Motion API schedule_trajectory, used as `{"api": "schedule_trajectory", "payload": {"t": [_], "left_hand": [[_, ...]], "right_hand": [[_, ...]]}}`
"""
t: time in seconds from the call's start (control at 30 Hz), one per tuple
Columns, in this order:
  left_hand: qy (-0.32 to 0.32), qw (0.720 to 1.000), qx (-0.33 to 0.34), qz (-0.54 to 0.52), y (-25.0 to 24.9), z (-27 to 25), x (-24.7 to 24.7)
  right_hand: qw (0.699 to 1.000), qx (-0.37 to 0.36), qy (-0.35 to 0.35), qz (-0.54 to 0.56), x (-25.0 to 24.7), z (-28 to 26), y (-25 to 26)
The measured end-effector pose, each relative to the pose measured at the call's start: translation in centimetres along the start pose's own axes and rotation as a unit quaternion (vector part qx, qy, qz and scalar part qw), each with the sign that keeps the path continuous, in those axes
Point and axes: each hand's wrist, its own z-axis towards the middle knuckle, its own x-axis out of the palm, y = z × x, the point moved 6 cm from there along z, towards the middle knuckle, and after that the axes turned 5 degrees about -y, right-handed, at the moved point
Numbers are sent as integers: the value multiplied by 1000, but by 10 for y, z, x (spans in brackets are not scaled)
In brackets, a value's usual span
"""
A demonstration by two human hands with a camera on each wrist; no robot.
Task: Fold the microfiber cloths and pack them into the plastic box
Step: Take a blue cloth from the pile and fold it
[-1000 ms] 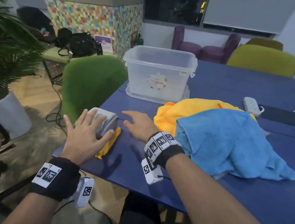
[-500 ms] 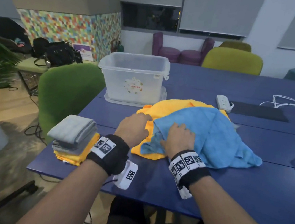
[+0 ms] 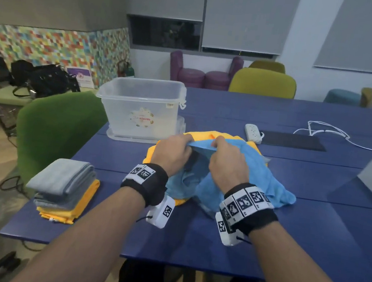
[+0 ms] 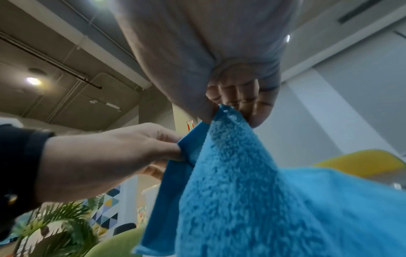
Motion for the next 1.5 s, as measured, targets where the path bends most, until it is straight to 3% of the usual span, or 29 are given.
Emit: {"api": "schedule_trajectory", "payload": {"t": [0.23,0.53,0.83,1.03,1.2,1.5], "left_hand": [[-157,983,29,-88,-31,14,-60],[-268,958,38,-90,-50,24,-154],[-234,969,38,-73,-49,27,-228],[-157,985,47,49,-32,27,-233],[-128,990,17,60,-4,26,-219],[-121,989,-74,42,67,20,-155]], "right_hand": [[998,-25,-57,-23,-64,18,-20],[981,-35,-190,9,-144,20,-37],[939,-34,-325,109,-188,17,-31],[910,-50,-379,162,-203,24,-29],[909,-47,-376,175,-193,34,-37],[944,20,-312,100,-142,52,-82]]}}
